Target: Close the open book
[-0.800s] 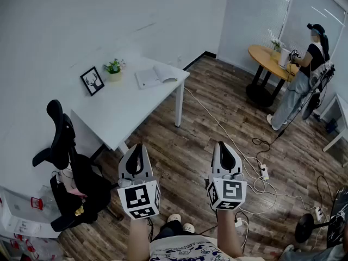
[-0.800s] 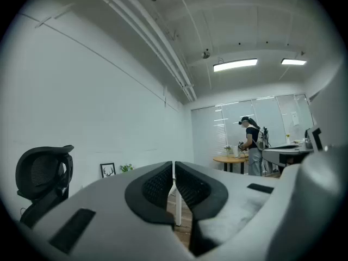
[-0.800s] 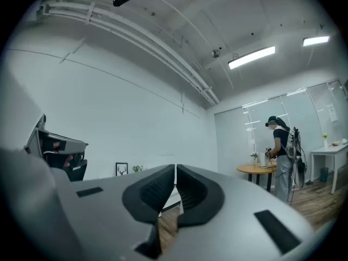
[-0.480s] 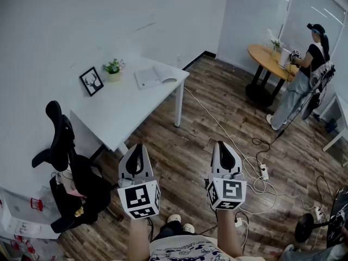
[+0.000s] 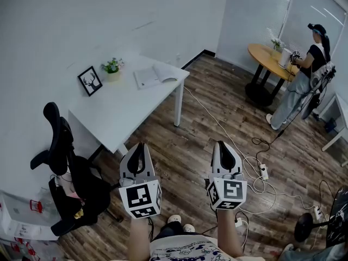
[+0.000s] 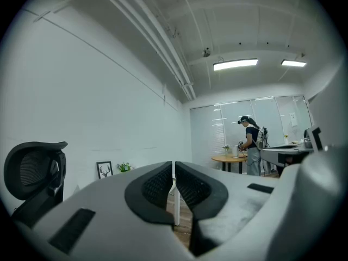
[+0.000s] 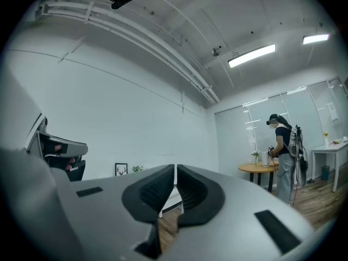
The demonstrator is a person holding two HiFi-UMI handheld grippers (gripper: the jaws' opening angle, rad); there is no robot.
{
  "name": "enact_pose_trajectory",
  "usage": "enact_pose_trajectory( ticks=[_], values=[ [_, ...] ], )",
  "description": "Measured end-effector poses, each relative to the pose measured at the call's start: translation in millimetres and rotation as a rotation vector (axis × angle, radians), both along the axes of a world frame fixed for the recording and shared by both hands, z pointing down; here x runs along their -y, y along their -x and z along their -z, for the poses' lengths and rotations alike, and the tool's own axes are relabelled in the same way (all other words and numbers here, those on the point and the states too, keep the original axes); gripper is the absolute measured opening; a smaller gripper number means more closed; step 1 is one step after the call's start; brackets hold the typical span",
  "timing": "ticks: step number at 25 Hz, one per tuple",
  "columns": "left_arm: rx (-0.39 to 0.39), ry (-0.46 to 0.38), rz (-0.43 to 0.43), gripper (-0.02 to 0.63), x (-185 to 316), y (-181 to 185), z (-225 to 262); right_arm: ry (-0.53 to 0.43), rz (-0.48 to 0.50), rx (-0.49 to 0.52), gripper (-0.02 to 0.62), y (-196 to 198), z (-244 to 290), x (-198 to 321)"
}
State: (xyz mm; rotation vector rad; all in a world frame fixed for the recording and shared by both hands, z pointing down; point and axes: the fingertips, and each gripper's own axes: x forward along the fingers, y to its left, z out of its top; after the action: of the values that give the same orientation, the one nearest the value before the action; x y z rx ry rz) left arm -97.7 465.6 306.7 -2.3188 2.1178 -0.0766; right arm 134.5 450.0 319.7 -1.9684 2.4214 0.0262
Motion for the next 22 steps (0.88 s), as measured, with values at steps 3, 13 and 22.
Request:
enact_pose_trajectory(
  ticks=[3,13,22],
  values=[
    [-0.005,0.001,-0.017,0.034,6.5,3.6,-4.0,0.004,-0.008,0.009,0.035,3.7,-2.9,5.9],
    [0.009,0.018,-0.086,0.075,25.1,5.1,-16.5,0.025,-0.032,0.006,0.035,19.5,-12.1,13.7],
    [-0.001,0.026,-0.103,0.140,35.9,5.3,-23.6,0.047,-0.039,-0.016,0.034,22.0,-22.7,21.8]
  ],
)
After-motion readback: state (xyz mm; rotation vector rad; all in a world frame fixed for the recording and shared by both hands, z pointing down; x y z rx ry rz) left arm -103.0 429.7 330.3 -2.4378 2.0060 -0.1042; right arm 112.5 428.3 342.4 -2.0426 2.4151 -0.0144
